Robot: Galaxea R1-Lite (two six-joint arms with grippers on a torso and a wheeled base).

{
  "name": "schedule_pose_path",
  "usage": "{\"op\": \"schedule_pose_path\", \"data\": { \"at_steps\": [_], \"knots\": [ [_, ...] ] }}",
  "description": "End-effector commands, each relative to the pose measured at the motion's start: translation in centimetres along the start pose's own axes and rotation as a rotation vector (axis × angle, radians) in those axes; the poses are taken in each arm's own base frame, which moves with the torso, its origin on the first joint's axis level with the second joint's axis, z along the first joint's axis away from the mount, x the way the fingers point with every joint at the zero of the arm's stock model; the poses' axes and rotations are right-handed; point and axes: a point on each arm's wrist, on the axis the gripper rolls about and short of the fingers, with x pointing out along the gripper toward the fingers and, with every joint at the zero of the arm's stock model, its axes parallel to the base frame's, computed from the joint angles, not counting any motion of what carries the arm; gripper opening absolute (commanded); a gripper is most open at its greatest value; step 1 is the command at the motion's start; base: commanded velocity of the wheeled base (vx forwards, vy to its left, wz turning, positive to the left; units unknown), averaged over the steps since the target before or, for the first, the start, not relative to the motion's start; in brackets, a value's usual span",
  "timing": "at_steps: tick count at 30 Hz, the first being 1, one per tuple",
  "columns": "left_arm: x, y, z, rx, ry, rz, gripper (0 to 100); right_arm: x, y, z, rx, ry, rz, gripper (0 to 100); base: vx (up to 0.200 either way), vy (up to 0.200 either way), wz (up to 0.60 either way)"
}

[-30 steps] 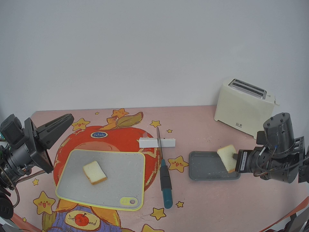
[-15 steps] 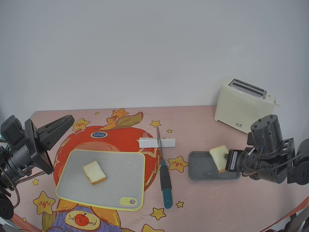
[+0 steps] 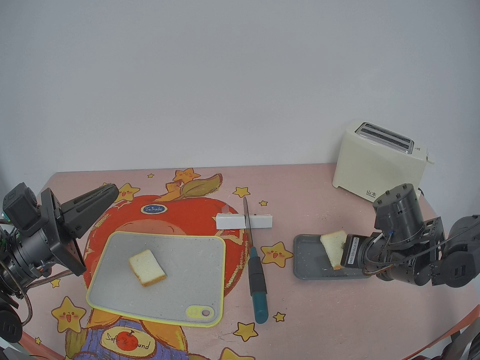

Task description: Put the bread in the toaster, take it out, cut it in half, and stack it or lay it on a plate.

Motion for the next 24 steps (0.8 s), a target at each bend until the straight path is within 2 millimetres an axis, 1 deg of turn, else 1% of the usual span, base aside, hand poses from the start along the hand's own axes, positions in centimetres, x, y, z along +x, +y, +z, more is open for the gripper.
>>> {"op": "schedule_pose_path", "data": {
  "at_steps": [1, 7, 24],
  "knots": [
    [0.04, 0.02, -0.05, -0.003, 0.002, -0.001, 0, 0.94, 0.12, -0.25, -0.003, 0.018, -0.020, 0, 0.000, 0.000, 0.00],
    [0.04, 0.02, -0.05, -0.002, 0.002, -0.001, 0, 1.60, 0.17, -0.61, 0.002, 0.033, -0.037, 0, 0.000, 0.000, 0.00],
    [-0.04, -0.02, -0.19, -0.002, 0.007, 0.000, 0, 1.44, 0.35, -0.84, -0.003, 0.035, -0.032, 0, 0.000, 0.000, 0.00]
  ]
}}
